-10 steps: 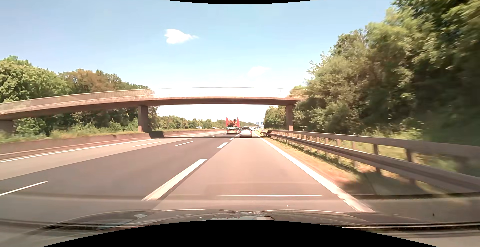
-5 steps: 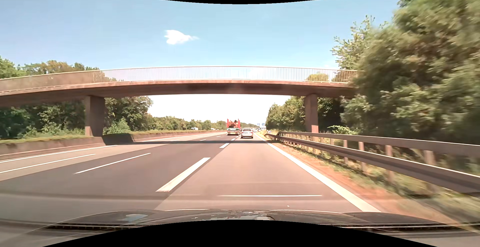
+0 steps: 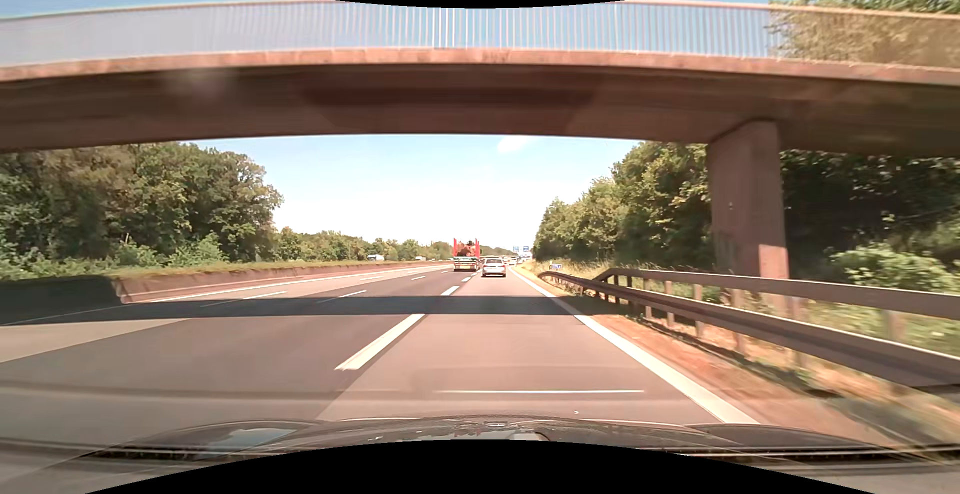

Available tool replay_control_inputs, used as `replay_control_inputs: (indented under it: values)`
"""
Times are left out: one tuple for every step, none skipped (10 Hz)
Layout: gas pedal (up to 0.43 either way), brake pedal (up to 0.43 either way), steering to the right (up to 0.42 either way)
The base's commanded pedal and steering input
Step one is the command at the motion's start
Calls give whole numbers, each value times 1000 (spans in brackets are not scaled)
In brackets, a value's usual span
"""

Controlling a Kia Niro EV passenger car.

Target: Follow the waypoints while adhering to traffic rules and regulations

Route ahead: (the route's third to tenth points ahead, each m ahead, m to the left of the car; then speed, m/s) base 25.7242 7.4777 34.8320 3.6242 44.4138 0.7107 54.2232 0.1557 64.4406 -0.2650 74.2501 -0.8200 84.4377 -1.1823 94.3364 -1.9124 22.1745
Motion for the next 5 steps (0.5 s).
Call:
replay_control_inputs:
  values:
    - [209,0,0]
    - [209,0,0]
    - [209,0,0]
    - [209,0,0]
    - [209,0,0]
